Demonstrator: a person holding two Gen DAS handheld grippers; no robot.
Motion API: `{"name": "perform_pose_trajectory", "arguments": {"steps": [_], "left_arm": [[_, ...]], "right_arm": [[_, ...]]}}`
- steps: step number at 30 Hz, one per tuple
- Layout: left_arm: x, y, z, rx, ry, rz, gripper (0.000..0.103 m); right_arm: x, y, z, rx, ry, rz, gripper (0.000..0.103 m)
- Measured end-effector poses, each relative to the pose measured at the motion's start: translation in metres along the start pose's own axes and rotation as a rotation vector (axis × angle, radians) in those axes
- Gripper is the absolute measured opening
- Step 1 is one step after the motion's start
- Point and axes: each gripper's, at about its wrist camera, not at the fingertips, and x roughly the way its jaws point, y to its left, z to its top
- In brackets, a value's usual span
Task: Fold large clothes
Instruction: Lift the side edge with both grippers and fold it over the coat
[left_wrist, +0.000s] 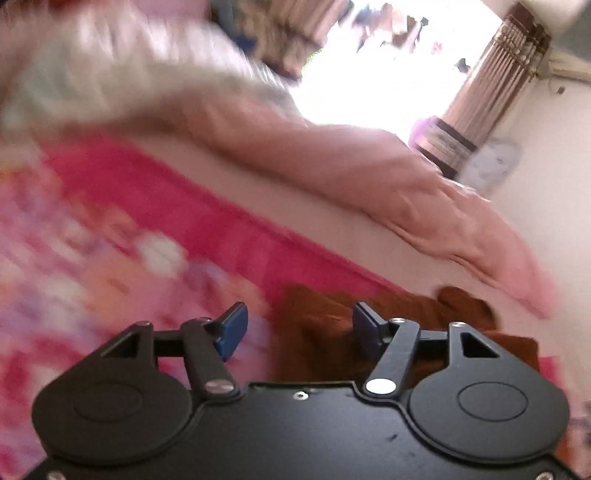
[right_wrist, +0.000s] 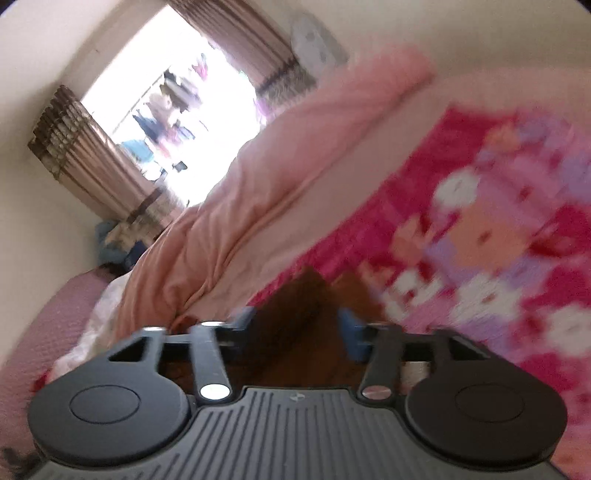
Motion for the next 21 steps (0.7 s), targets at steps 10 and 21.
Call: {"name": "perform_pose_trajectory", "arguments": {"steps": [10, 21], "left_arm": [[-0.072, 0.034, -0.105, -0.178, 0.166, -0.156, 0.065], [-0.032, 0.042, -0.129, -0.499, 0.207, -0.282, 0.067]], "right_arm": [[-0.101, -0.018, -0.055, 0.127, 0.095, 0.127, 0.078], [-0.054, -0.051, -0.106, 0.373, 0.184, 0.09, 0.076]]}}
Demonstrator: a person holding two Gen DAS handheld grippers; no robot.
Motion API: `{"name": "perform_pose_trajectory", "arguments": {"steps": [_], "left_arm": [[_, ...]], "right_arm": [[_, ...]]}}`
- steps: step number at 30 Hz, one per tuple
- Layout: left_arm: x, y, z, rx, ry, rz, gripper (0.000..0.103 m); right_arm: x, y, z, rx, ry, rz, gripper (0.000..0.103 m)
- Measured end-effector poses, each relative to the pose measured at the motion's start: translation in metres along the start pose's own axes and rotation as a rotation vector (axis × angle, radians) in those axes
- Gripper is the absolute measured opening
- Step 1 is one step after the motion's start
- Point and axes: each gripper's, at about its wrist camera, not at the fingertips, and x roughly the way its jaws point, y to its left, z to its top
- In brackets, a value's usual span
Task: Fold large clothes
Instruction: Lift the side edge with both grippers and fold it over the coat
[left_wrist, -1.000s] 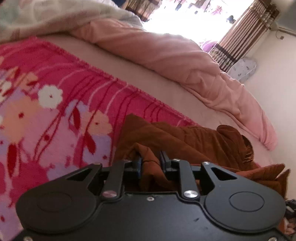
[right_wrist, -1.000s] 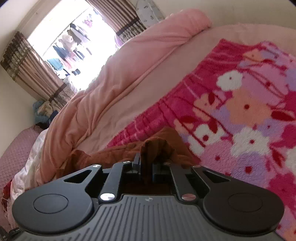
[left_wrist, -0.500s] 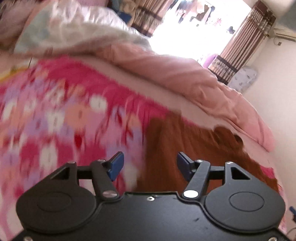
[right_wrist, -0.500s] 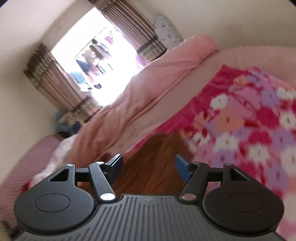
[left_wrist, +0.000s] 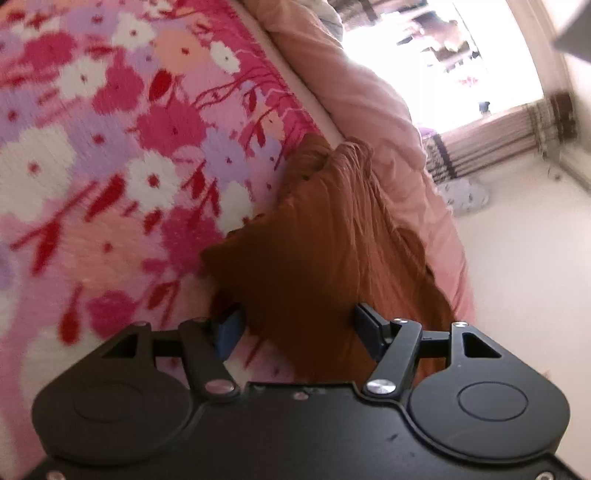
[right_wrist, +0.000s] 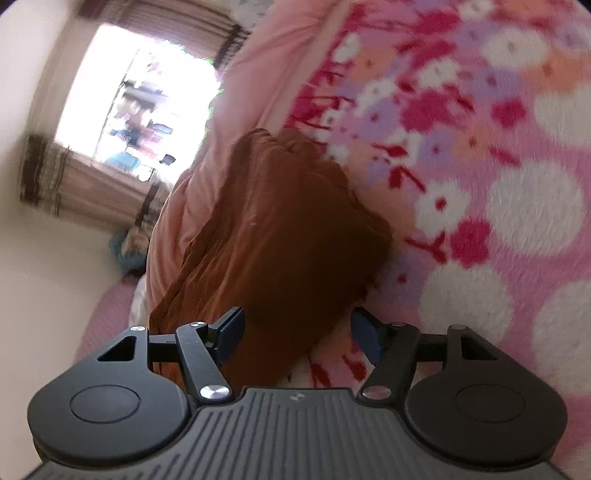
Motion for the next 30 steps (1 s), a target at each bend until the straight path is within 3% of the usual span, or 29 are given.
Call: {"name": "perform_pose_trajectory", "arguments": {"steps": [5, 9, 12, 13, 14, 16, 17, 24, 27, 30], "left_arm": [[0.016, 0.0, 0.009, -0.053, -0.02, -0.025, 0.07], [0.026, -0.008, 0.018, -0.055, -0.025, -0.009, 0.071], [0.03, -0.01, 0.026, -0.06, -0.007, 0.018, 0.062], [0.028, -0.014, 0.027, -0.048, -0.004, 0.038, 0.044], [0.025, -0.017, 0.028, -0.033, 0.002, 0.043, 0.038], [0.015, -0.025, 0.032, -0.011, 0.006, 0.003, 0.028], [0.013, -0.031, 0.033, 0.008, 0.002, -0.01, 0.027], [-0.064, -0.061, 0.012, 0.169, -0.026, -0.076, 0.026], [-0.093, -0.043, -0.009, 0.204, -0.02, -0.082, 0.027], [-0.098, -0.009, -0.036, 0.202, 0.019, -0.02, 0.031]], "right_arm": [[0.013, -0.001, 0.009, 0.088, -0.05, 0.036, 0.082], [0.026, 0.007, 0.01, 0.086, -0.071, 0.005, 0.086], [0.033, 0.014, 0.007, 0.052, -0.098, -0.029, 0.087], [0.035, 0.016, 0.006, 0.041, -0.105, -0.042, 0.08], [0.034, 0.017, 0.005, 0.036, -0.111, -0.059, 0.055], [0.032, 0.02, 0.008, 0.045, -0.111, -0.061, 0.032], [0.029, 0.022, 0.01, 0.057, -0.109, -0.045, 0.027], [-0.023, 0.06, 0.005, -0.031, -0.115, 0.021, 0.022], [-0.053, 0.054, -0.011, -0.08, -0.093, 0.033, 0.022], [-0.066, 0.027, -0.026, -0.084, -0.056, 0.006, 0.022]]}}
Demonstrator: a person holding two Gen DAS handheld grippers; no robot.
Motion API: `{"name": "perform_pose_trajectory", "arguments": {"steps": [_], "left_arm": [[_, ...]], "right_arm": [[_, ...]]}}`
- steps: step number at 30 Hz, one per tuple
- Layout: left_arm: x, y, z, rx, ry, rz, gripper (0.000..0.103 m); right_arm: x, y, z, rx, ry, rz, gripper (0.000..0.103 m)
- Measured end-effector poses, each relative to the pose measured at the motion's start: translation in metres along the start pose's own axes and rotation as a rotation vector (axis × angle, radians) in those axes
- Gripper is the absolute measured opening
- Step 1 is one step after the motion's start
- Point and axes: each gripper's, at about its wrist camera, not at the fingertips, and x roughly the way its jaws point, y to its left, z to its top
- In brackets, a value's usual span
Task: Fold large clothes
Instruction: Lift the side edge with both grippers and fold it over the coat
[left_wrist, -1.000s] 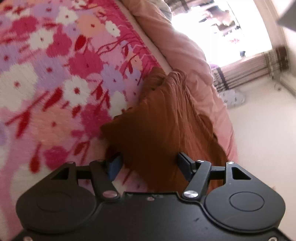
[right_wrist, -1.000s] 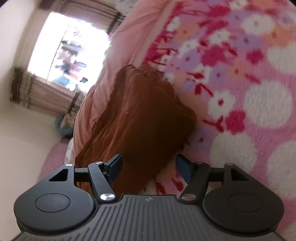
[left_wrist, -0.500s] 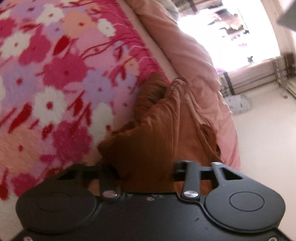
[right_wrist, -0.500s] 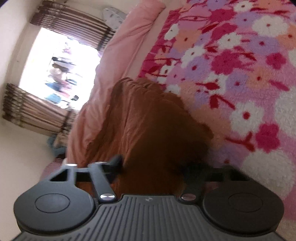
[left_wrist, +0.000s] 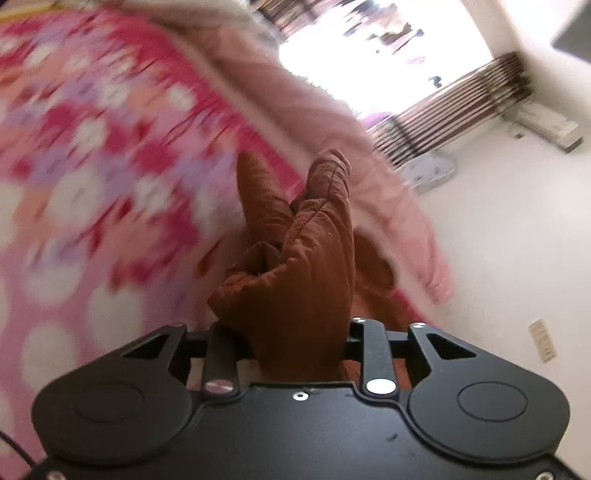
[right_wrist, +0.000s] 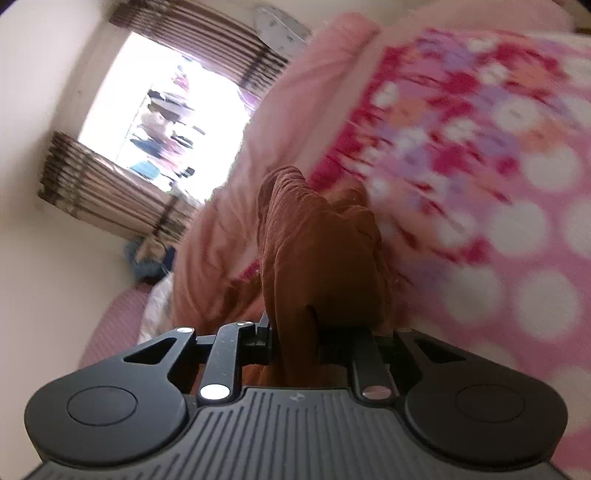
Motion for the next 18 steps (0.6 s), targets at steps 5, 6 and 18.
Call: {"name": "perform_pose_trajectory", "arguments": {"steps": [5, 6, 18], "left_arm": [[0.012, 0.043, -0.031, -0.059, -0.015, 0.01, 0.056], [0.009, 0.048, -0.031, -0.067, -0.012, -0.008, 0.057], [-0.041, 0.022, 0.025, 0.169, -0.176, 0.12, 0.064]], "right_arm": [[0.007, -0.051, -0.022, 0.07, 0.032, -0.029, 0.043], [0.006, -0.06, -0.026, 0.101, 0.02, -0.002, 0.042], [-0.046, -0.008, -0.001, -0.374, -0.101, -0.305, 0.068]]}}
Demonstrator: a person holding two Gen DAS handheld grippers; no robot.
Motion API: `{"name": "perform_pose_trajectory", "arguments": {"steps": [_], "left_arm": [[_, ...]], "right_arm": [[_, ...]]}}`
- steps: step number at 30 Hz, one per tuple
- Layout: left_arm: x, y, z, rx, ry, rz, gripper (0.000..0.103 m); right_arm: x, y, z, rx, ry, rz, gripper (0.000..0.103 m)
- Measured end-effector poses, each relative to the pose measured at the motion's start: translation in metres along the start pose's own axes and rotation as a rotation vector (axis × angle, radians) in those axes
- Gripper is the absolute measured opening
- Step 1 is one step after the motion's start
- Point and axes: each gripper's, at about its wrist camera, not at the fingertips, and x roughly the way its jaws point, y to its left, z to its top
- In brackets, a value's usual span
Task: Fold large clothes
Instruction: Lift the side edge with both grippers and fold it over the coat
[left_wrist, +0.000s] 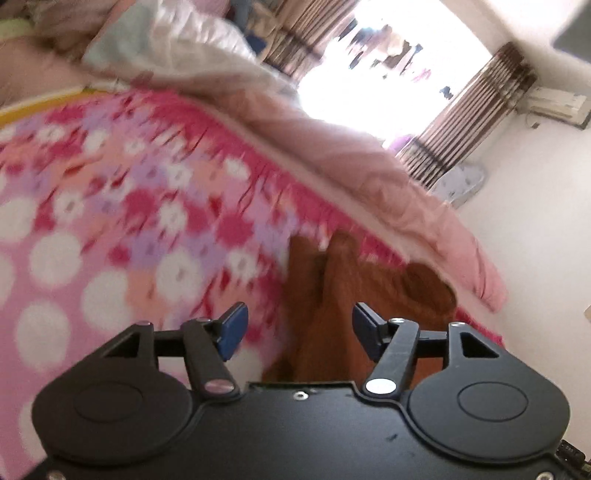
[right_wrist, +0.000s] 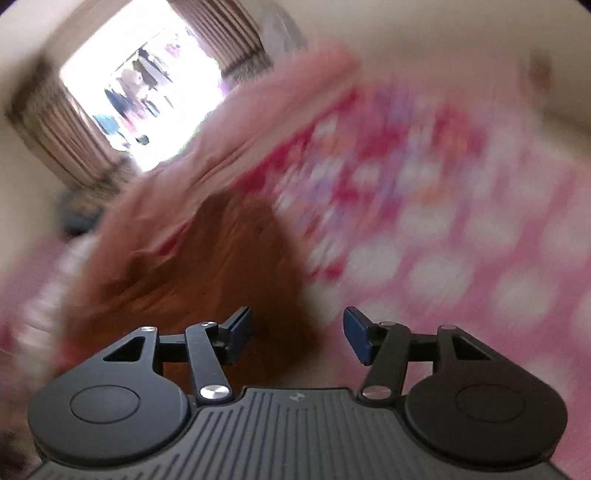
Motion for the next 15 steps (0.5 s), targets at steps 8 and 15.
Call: {"name": "perform_pose_trajectory", "arguments": {"steps": [8, 15], "left_arm": [[0.082, -0.03, 0.021, 0.084, 0.063, 0.001, 0.064], [0.116, -0.038, 0.025, 0.036, 0.111, -0.031, 0.058]], "right_arm": [[0.062, 0.064, 0.047, -0.285, -0.136, 0.062, 0.079], [0.124, 0.068, 0.063, -0.169, -0.012, 0.131, 0.076]]}}
